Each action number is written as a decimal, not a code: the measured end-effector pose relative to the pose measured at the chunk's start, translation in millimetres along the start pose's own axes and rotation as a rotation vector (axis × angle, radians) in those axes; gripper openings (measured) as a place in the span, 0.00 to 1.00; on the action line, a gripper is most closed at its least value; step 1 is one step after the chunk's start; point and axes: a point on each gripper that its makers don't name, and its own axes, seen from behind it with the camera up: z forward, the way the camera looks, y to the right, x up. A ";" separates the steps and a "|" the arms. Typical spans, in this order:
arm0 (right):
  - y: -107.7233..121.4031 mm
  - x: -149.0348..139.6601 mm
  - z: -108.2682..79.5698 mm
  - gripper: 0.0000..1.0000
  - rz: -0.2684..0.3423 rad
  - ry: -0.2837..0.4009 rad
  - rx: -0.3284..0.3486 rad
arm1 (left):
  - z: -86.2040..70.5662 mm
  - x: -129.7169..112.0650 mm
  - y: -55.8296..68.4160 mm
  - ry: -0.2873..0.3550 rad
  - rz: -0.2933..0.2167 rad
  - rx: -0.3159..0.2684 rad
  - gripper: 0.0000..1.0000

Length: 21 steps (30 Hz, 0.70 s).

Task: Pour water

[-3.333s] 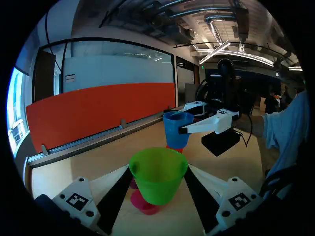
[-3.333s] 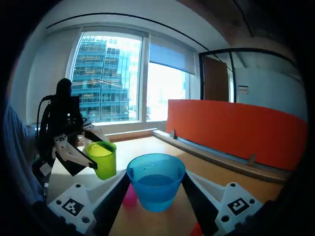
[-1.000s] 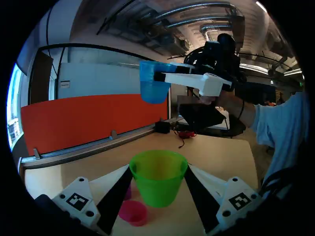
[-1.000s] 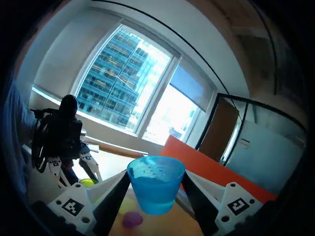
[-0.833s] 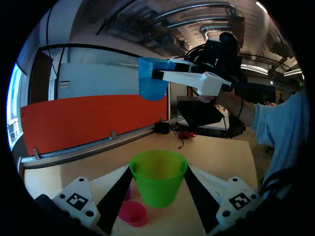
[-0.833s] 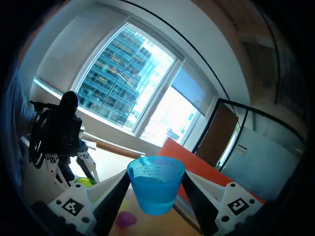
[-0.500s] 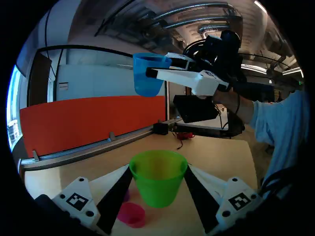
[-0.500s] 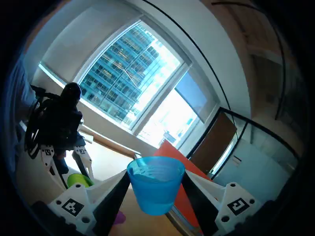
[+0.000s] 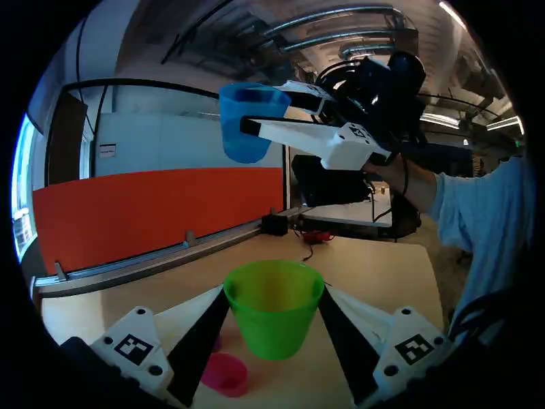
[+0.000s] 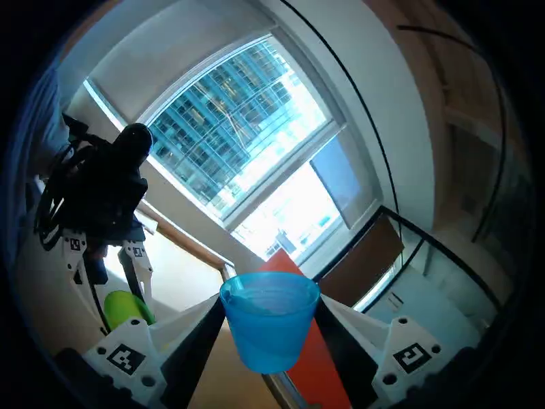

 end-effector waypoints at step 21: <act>-5.1 8.7 6.8 0.90 -0.193 -0.009 0.001 | 1.3 5.7 2.2 0.016 0.006 -0.005 0.88</act>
